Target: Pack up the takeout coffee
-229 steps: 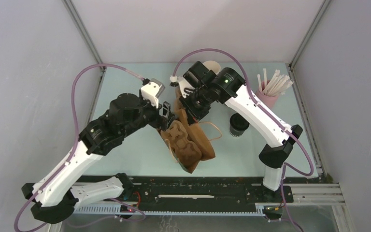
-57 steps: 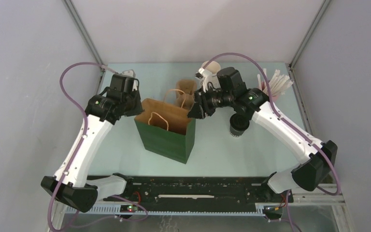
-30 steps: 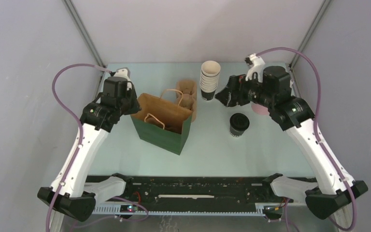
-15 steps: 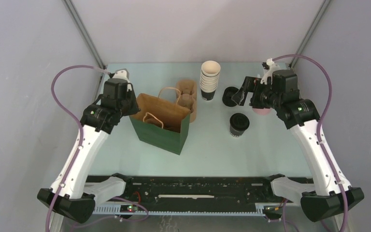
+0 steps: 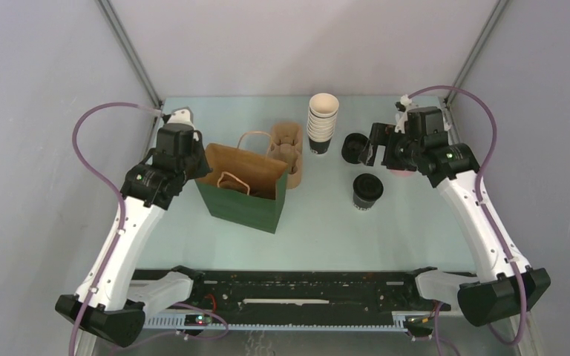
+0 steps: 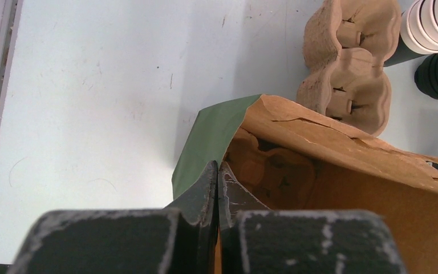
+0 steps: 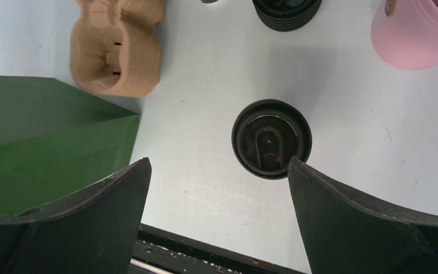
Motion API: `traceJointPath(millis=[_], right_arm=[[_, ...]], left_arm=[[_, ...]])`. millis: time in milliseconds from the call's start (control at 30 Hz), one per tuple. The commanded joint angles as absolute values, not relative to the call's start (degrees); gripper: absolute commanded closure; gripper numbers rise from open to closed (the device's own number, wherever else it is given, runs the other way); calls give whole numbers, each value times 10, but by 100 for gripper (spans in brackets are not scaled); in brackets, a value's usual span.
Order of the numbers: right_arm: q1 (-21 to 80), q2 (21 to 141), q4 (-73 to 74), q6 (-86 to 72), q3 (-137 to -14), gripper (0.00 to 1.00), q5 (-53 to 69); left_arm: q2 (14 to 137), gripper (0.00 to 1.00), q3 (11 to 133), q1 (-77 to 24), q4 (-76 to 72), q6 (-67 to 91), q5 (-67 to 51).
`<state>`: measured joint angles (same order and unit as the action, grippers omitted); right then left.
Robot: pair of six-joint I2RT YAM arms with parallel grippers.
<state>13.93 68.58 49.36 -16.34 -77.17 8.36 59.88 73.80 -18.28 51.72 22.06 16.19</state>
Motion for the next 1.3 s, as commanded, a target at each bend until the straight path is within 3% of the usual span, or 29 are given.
traceJointPath(millis=[0, 700, 1267], right_arm=[[136, 700, 513, -152, -773, 1, 50], [213, 830, 510, -139, -748, 0, -87], [217, 863, 476, -130, -712, 0, -81]], left_arm=[[591, 96, 724, -179, 505, 223, 165], [586, 96, 714, -179, 496, 216, 146], [582, 96, 707, -179, 494, 218, 124]])
